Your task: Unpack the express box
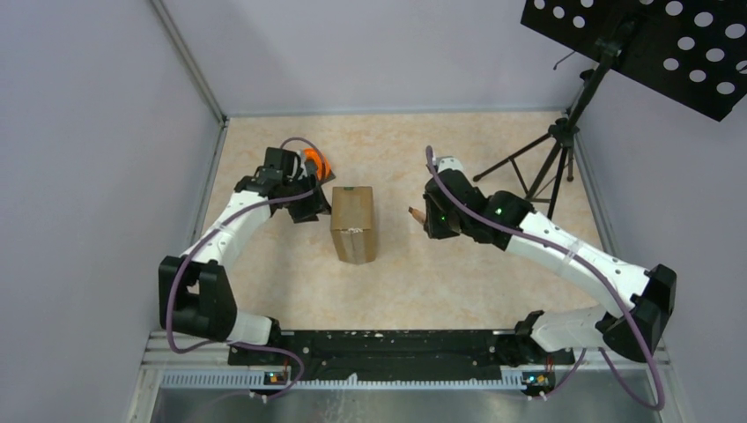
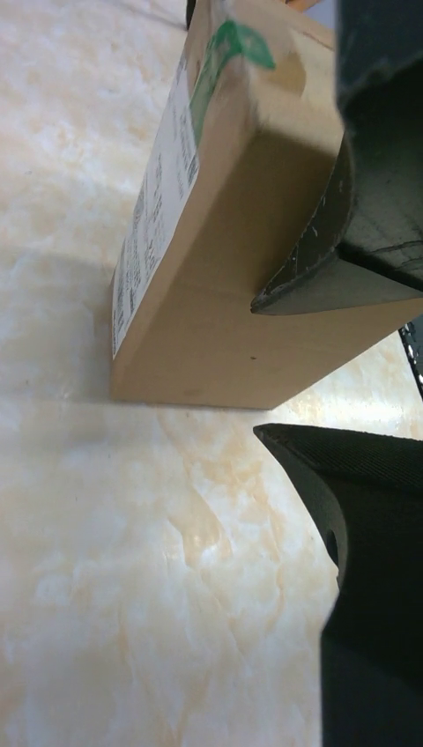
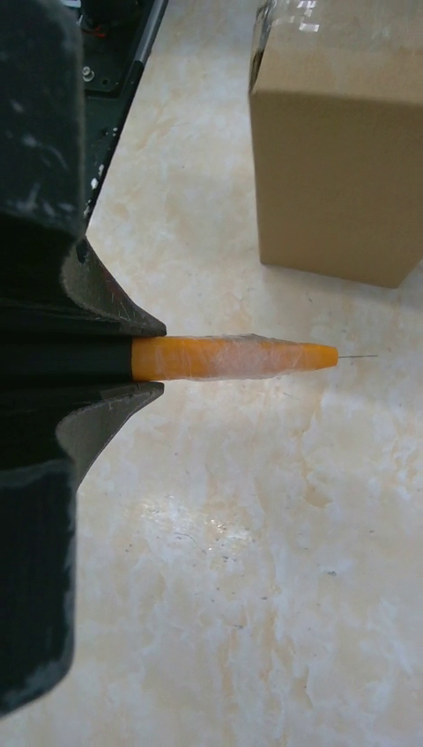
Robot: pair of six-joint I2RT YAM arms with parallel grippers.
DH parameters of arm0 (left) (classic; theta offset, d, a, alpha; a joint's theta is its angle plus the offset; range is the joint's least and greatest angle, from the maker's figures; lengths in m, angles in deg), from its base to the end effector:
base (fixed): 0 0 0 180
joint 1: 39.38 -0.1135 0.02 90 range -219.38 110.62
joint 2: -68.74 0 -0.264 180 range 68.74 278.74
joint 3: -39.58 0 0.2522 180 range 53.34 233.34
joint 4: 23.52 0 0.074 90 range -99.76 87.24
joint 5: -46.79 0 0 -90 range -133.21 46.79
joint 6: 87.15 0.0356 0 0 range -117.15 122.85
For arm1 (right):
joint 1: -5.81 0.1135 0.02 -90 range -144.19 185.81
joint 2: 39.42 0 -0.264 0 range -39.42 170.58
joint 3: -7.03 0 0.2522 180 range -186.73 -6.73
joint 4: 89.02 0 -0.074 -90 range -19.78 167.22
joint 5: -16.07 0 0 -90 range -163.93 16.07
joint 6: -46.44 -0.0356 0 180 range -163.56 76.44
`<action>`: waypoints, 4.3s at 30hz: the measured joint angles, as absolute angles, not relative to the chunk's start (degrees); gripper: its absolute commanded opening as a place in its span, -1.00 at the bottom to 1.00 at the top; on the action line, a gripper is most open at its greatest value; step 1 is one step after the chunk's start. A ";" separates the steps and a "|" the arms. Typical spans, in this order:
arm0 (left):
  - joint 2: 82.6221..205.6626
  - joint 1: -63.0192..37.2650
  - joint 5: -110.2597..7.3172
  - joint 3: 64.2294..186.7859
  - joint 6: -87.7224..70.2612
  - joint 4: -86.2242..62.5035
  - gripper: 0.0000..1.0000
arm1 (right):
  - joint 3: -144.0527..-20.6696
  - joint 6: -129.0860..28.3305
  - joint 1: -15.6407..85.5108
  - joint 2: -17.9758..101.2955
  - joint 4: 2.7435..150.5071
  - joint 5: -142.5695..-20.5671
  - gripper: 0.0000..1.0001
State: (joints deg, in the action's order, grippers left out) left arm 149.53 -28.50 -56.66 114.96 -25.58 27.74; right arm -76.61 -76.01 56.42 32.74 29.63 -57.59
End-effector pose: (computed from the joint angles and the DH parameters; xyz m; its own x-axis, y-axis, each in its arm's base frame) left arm 0.2818 -0.0626 0.2596 -0.8687 -0.3045 -0.3907 -0.1188 0.8938 -0.4325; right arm 0.1702 0.1915 0.3323 -0.7456 -0.0967 -0.6593 -0.2684 0.9492 0.1643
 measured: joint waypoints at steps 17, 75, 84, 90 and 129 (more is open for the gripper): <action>153.90 -22.01 -70.04 113.17 -31.41 18.25 0.08 | -82.23 -74.15 61.79 36.76 27.00 -53.66 -1.00; 165.84 -9.73 -70.43 139.88 -13.58 28.18 0.52 | -104.37 -65.85 71.89 33.48 5.80 -40.39 -1.00; 166.10 -7.89 -72.60 138.02 -13.05 27.52 0.49 | -104.37 -59.62 75.91 33.46 9.10 -46.46 -1.00; 166.86 -7.41 -76.14 137.15 -13.53 25.51 0.48 | -104.22 -57.82 77.29 33.44 10.57 -50.55 -1.00; 157.66 -13.86 -86.76 124.82 -15.24 20.66 0.84 | -101.64 -54.44 80.48 39.97 12.49 -56.04 -1.00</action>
State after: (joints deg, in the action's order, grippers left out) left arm 157.66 -13.86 -86.76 124.82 -15.24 20.66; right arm -101.64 -54.44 80.48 39.97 12.49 -56.04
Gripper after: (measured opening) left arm 0.939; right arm 0.178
